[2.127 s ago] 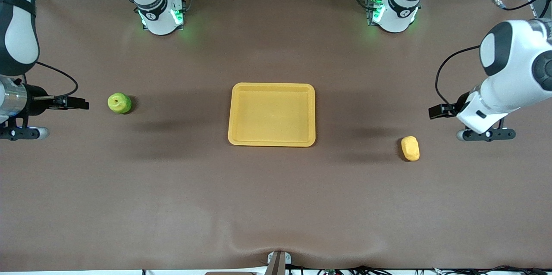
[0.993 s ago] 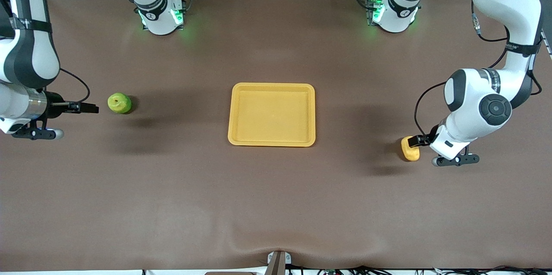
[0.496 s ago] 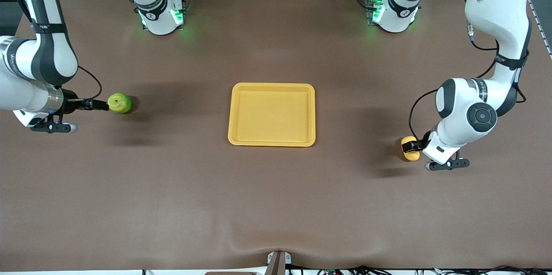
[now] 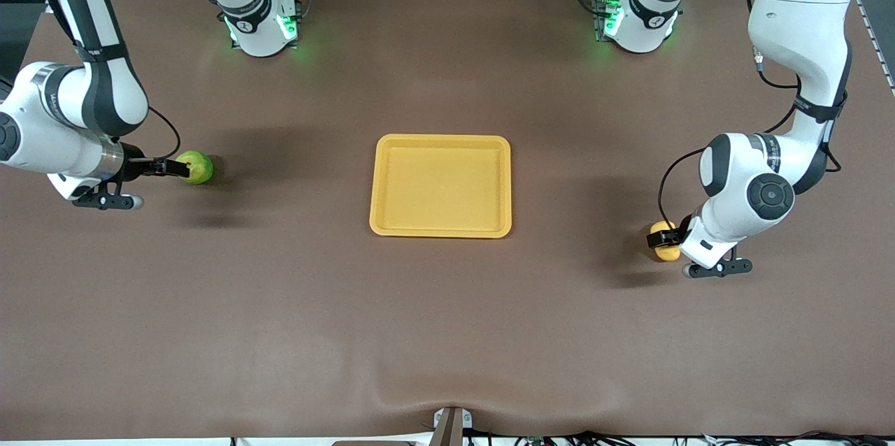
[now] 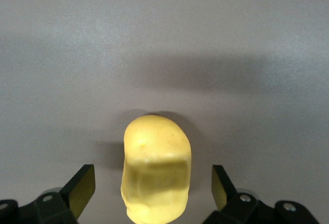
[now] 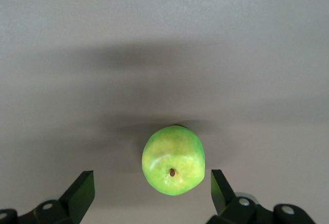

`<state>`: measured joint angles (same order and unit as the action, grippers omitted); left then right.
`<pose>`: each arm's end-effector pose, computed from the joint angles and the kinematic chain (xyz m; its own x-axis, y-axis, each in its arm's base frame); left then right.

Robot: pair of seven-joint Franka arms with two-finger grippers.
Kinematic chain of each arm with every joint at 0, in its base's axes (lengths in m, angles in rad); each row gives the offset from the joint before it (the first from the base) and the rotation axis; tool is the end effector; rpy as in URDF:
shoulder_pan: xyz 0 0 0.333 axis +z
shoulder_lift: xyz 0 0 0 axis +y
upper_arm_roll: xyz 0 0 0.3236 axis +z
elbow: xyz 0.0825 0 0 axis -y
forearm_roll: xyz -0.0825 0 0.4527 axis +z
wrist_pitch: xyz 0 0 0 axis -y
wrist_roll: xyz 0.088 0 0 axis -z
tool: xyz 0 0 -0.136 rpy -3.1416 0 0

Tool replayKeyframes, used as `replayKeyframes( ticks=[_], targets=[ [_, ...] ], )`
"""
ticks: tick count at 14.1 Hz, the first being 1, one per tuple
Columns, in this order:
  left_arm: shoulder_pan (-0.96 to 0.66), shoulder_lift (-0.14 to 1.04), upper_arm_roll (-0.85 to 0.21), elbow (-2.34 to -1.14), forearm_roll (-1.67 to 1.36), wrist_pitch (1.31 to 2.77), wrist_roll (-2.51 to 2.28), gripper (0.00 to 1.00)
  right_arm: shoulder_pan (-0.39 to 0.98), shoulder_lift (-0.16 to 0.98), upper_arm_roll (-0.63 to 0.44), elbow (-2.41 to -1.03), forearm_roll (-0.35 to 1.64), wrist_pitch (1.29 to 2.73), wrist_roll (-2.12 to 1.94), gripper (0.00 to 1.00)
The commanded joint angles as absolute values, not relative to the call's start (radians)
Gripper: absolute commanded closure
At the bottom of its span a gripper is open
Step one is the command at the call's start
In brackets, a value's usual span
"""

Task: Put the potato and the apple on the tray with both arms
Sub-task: 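Close the left gripper on the potato while the right gripper grasps the apple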

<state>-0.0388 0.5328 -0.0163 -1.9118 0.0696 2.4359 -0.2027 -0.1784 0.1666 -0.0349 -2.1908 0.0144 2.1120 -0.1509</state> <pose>0.6752 -0.0358 0.1390 0.9953 0.0965 -0.0019 0.0964 -0.9946 -0.0375 0.5528 -0.1191 0.2230 0.9688 -0.0645 -0.2394 -0.0764 -0.9962 -0.0408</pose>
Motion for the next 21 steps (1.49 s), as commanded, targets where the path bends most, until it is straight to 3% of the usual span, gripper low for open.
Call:
replayKeyframes(
  ticks=[1,7,15,18,21],
  targets=[
    [-0.034,0.551,-0.021,-1.901,0.072,2.462,-0.224,0.00,-0.199,0.135,-0.023,-2.233,0.000,2.152,-0.163,0.00],
    [-0.035,0.571,-0.021,-1.902,0.072,2.487,-0.224,0.25,-0.206,0.155,-0.026,-2.261,-0.051,2.201,-0.152,0.00],
    [-0.041,0.545,-0.025,-1.899,0.074,2.480,-0.222,0.71,-0.206,0.179,-0.026,-2.332,-0.052,2.286,-0.152,0.00],
    [-0.051,0.500,-0.028,-1.899,0.074,2.471,-0.221,0.77,-0.207,0.207,-0.028,-2.330,-0.069,2.302,-0.152,0.00],
    [-0.058,0.468,-0.066,-1.867,0.075,2.369,-0.224,0.83,-0.213,0.219,-0.026,-2.332,-0.084,2.319,-0.150,0.00]
  ],
)
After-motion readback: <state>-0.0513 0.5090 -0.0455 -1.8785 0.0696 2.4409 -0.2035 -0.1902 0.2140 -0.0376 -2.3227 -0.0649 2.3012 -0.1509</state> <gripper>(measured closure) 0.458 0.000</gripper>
